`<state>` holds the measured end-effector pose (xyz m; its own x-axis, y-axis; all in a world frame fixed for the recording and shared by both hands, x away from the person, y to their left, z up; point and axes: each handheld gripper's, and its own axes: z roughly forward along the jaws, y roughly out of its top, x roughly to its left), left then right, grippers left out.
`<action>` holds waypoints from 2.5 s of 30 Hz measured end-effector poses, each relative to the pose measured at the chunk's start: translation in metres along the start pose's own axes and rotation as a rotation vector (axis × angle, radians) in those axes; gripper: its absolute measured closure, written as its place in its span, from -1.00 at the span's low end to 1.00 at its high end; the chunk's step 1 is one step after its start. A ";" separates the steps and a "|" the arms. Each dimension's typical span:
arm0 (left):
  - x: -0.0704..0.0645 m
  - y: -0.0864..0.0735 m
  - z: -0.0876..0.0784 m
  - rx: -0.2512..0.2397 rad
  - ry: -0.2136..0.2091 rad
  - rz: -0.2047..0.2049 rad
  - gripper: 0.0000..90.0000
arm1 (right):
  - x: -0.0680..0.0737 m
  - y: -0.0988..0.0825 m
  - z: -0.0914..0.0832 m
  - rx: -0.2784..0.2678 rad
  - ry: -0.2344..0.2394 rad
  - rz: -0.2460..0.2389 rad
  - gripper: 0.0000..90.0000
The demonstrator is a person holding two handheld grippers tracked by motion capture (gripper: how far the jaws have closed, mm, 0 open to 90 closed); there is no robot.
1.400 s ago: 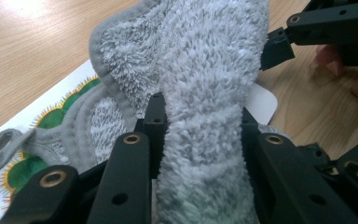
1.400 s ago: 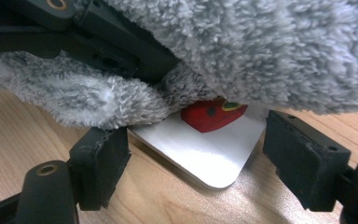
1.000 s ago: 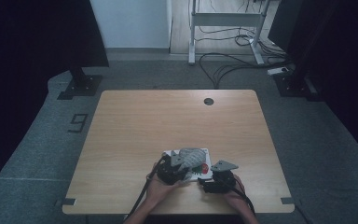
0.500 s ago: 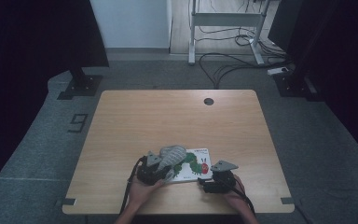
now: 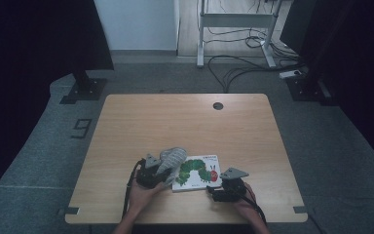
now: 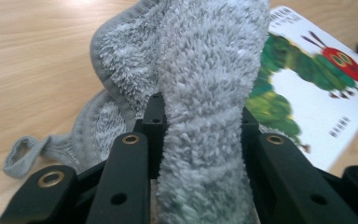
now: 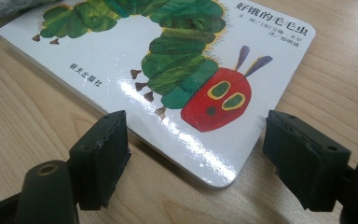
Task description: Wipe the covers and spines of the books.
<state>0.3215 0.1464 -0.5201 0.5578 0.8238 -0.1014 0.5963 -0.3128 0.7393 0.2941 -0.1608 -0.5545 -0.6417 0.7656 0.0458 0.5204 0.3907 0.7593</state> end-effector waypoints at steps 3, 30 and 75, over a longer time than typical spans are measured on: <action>0.006 0.001 -0.002 -0.001 0.007 -0.002 0.51 | 0.000 0.000 0.000 0.000 0.000 0.000 -0.52; 0.115 0.040 -0.011 -0.044 0.243 -0.129 0.35 | -0.001 0.000 0.000 -0.002 0.003 0.003 -0.51; -0.020 0.004 0.003 0.018 -0.074 0.076 -0.65 | -0.002 0.000 -0.001 -0.003 0.009 0.008 -0.50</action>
<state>0.3145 0.1274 -0.5166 0.6426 0.7603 -0.0948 0.5607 -0.3822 0.7345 0.2946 -0.1624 -0.5544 -0.6423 0.7643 0.0575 0.5237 0.3828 0.7611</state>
